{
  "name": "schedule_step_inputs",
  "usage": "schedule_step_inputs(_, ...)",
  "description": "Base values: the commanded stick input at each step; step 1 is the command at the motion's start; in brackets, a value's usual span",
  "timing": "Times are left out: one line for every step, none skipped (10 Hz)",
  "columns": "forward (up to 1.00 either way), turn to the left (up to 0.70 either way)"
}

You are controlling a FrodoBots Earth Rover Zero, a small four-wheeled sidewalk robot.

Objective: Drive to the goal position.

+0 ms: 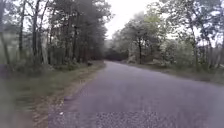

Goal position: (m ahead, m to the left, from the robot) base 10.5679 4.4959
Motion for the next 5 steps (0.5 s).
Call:
schedule_step_inputs(0.00, 0.00)
schedule_step_inputs(0.00, 0.00)
schedule_step_inputs(0.00, 0.00)
schedule_step_inputs(0.00, 0.00)
schedule_step_inputs(0.06, 0.00)
